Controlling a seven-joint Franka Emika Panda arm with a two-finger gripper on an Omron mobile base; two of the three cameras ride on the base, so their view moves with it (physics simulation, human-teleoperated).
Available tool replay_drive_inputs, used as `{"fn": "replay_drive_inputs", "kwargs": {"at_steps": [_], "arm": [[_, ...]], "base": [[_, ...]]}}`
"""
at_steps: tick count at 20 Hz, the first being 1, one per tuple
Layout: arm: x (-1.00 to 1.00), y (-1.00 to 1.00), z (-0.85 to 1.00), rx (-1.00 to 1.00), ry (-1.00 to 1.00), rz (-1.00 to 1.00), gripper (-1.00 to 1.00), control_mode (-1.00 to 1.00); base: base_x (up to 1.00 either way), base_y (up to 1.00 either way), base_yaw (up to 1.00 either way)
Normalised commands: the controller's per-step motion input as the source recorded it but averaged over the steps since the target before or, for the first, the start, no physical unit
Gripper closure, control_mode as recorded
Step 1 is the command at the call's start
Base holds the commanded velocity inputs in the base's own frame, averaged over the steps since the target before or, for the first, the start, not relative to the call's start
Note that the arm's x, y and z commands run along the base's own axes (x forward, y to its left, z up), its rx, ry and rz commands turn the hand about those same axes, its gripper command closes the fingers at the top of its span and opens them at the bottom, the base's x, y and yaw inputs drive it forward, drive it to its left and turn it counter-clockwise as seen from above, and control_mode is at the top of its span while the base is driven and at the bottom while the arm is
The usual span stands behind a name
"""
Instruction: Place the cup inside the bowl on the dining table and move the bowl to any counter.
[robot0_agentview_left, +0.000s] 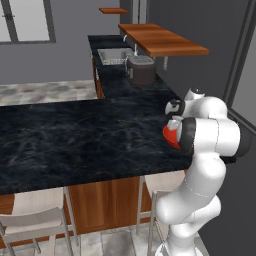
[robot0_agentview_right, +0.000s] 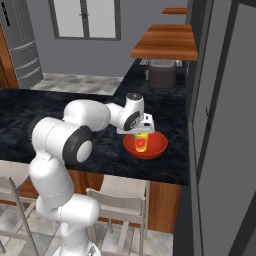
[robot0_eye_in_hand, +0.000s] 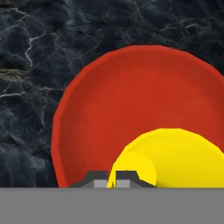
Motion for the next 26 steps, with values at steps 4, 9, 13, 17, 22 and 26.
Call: {"fn": "replay_drive_inputs", "kwargs": {"at_steps": [4,9,13,17,22,26], "arm": [[0.0,0.0,-0.14,0.0,0.0,0.0,1.0,-1.0],[0.0,0.0,-0.12,0.0,0.0,0.0,1.0,-1.0],[0.0,0.0,-0.08,0.0,0.0,0.0,1.0,-1.0],[0.0,0.0,-0.01,0.0,0.0,0.0,1.0,-1.0],[0.0,0.0,0.0,0.0,0.0,0.0,-1.0,-1.0],[0.0,0.0,0.0,0.0,0.0,0.0,-1.0,-1.0]], "base": [[0.0,0.0,0.0],[0.0,0.0,0.0],[0.0,0.0,0.0],[0.0,0.0,0.0],[0.0,0.0,0.0],[0.0,0.0,0.0]]}}
